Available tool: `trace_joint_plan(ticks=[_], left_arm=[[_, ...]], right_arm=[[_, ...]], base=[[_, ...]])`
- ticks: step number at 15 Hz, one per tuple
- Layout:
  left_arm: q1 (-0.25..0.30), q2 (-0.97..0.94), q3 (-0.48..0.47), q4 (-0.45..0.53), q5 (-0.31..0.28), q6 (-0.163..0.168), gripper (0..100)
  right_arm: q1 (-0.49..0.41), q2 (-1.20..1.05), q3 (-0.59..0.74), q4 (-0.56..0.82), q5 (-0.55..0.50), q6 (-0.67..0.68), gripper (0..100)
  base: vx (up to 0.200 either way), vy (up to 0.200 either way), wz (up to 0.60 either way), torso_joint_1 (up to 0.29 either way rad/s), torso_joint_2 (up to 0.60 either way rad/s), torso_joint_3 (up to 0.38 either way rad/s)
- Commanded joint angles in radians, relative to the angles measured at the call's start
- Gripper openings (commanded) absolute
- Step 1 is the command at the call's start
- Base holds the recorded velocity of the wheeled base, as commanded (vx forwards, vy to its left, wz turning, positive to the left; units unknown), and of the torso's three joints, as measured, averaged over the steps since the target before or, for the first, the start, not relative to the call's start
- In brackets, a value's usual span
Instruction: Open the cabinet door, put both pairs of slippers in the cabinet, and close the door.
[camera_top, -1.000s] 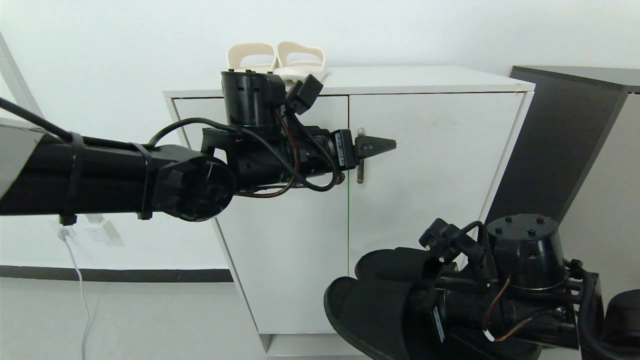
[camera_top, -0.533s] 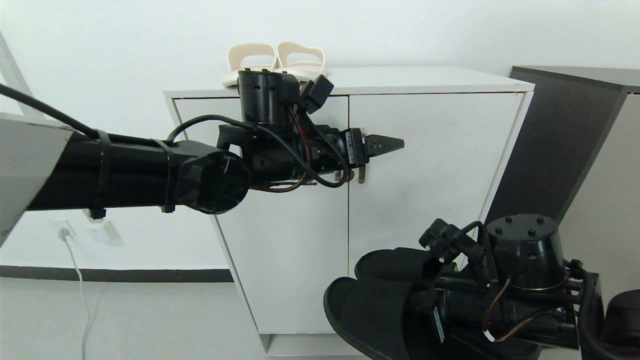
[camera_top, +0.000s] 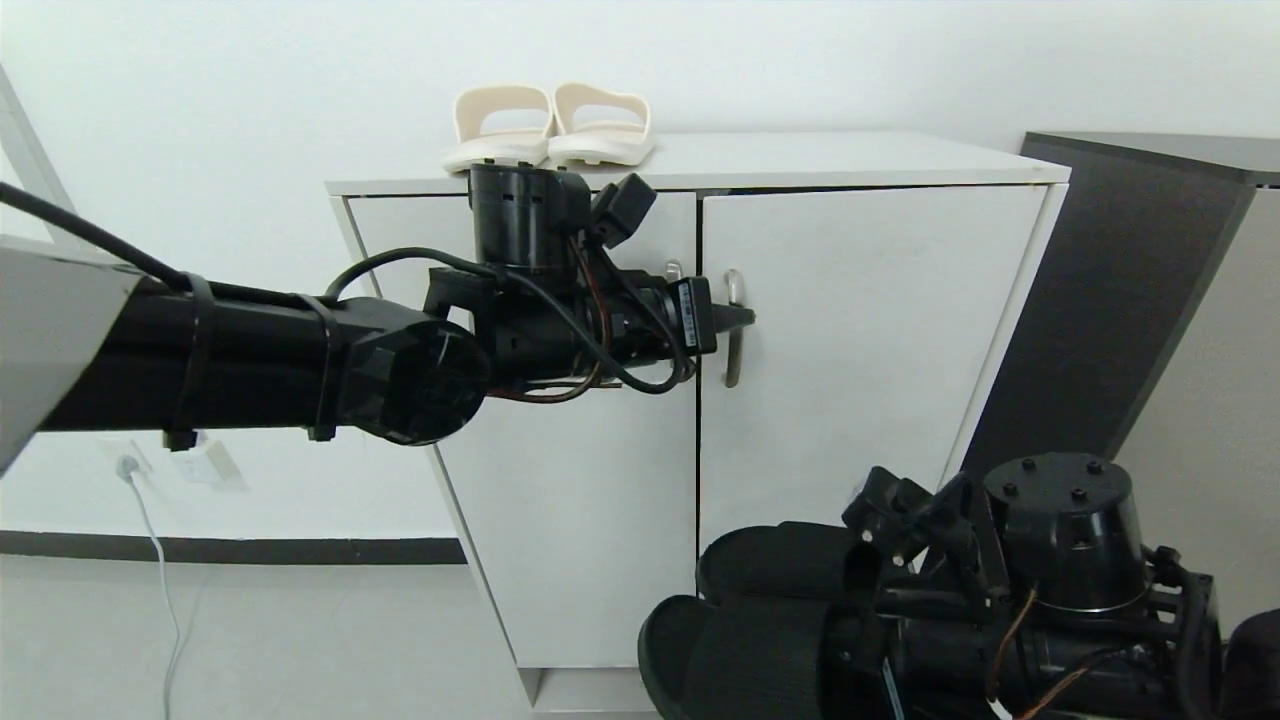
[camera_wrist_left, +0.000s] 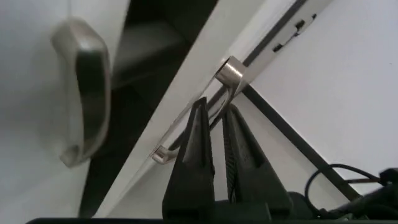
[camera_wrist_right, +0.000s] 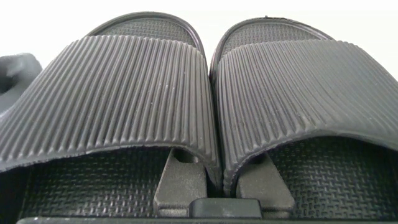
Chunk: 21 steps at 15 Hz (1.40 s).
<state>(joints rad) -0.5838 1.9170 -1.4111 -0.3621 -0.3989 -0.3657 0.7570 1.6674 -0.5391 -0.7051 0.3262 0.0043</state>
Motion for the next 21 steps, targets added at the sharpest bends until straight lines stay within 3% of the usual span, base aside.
trace_joint_plan(ticks=[1,5,11,15,16,19,21], left_arm=[[-0.021,-0.069,0.073,0.002,0.0,-0.001,0],[-0.042,-0.148,0.198,-0.083,0.003,-0.005,0],[-0.025,-0.316,0.359,-0.086,0.008,-0.007,0],[0.015,-0.273,0.339,-0.092,0.006,-0.01,0],[0.022,-0.247,0.331,-0.13,0.005,-0.013,0],[0.035,-0.167,0.293,-0.245,0.002,-0.07,0],[0.048,-0.112,0.236,-0.244,0.002,-0.075,0]], right_arm=[[0.004,-0.015,0.045,-0.028,0.034,-0.026,0],[0.028,-0.026,0.062,-0.031,0.036,-0.029,0],[0.039,-0.035,0.07,-0.033,0.036,-0.03,0],[0.042,-0.04,0.082,-0.034,0.036,-0.063,0],[0.042,-0.043,0.084,-0.033,0.036,-0.066,0],[0.05,-0.043,0.085,-0.033,0.033,-0.066,0],[0.054,-0.043,0.085,-0.033,0.031,-0.066,0]], base=[[0.0,0.0,0.0,0.0,0.0,0.0],[0.0,0.0,0.0,0.0,0.0,0.0],[0.0,0.0,0.0,0.0,0.0,0.0],[0.0,0.0,0.0,0.0,0.0,0.0],[0.0,0.0,0.0,0.0,0.0,0.0],[0.0,0.0,0.0,0.0,0.0,0.0],[0.0,0.0,0.0,0.0,0.0,0.0]])
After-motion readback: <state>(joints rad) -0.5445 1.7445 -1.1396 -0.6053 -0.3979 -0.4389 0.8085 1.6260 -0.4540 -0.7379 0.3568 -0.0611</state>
